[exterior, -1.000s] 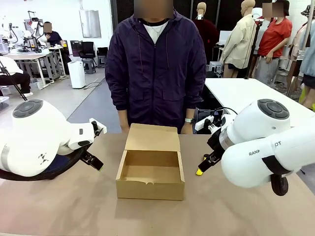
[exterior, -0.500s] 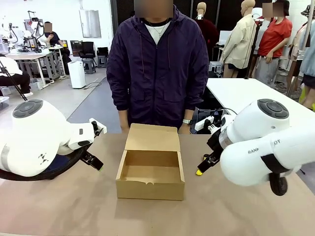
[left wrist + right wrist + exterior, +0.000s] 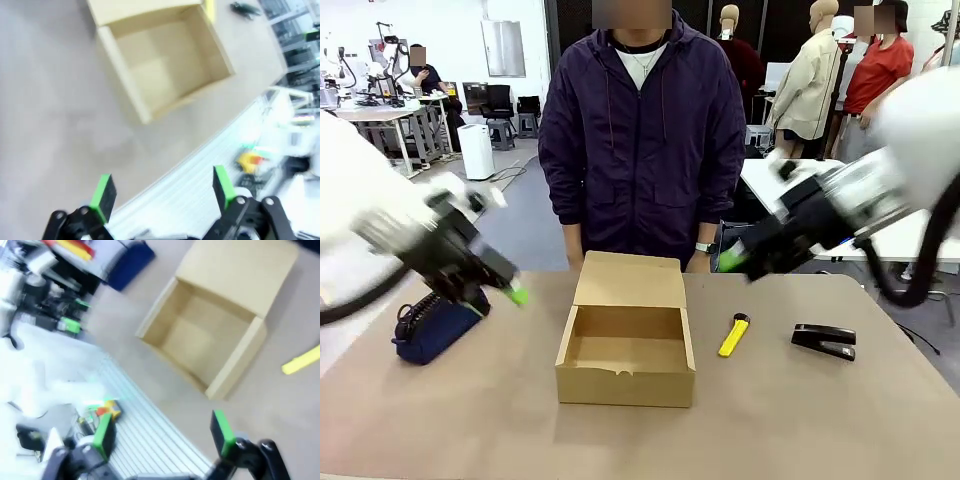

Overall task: Pack the items into the box.
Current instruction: Pick up the item indicated by the person and place it inside the Mailer Box.

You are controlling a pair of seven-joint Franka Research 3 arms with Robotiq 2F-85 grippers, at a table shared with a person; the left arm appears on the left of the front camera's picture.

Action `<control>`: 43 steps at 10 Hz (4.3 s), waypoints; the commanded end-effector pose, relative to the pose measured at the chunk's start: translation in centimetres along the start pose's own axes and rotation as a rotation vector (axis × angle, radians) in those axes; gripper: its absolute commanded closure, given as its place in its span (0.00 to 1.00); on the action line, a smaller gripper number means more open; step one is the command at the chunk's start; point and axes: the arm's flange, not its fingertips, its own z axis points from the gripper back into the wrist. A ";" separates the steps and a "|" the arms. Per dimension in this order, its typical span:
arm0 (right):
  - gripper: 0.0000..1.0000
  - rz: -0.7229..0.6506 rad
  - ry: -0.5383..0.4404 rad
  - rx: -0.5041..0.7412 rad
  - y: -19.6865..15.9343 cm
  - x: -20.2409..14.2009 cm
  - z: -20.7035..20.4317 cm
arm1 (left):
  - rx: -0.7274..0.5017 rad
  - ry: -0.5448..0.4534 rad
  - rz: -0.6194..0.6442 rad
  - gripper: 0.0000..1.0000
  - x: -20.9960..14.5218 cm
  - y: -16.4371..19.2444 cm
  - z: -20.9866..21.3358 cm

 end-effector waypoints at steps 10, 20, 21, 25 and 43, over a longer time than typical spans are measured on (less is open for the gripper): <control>0.00 -0.805 -0.634 0.204 -19.1 -18.6 22.2 | -0.423 -0.661 0.859 0.00 -22.9 23.3 22.5; 0.00 -0.805 -0.634 0.204 -19.1 -18.6 22.2 | -0.408 -0.644 0.881 0.00 -23.1 23.3 22.5; 0.00 -0.805 -0.634 0.204 -19.1 -18.6 22.2 | -0.266 -0.533 0.820 0.00 -18.1 22.1 22.4; 0.00 -0.805 -0.634 0.204 -19.1 -18.6 22.2 | 0.392 -0.149 0.544 0.00 0.6 16.4 13.8; 0.00 -0.805 -0.634 0.204 -19.1 -18.6 22.2 | 0.498 0.121 -0.045 0.00 14.5 24.1 0.1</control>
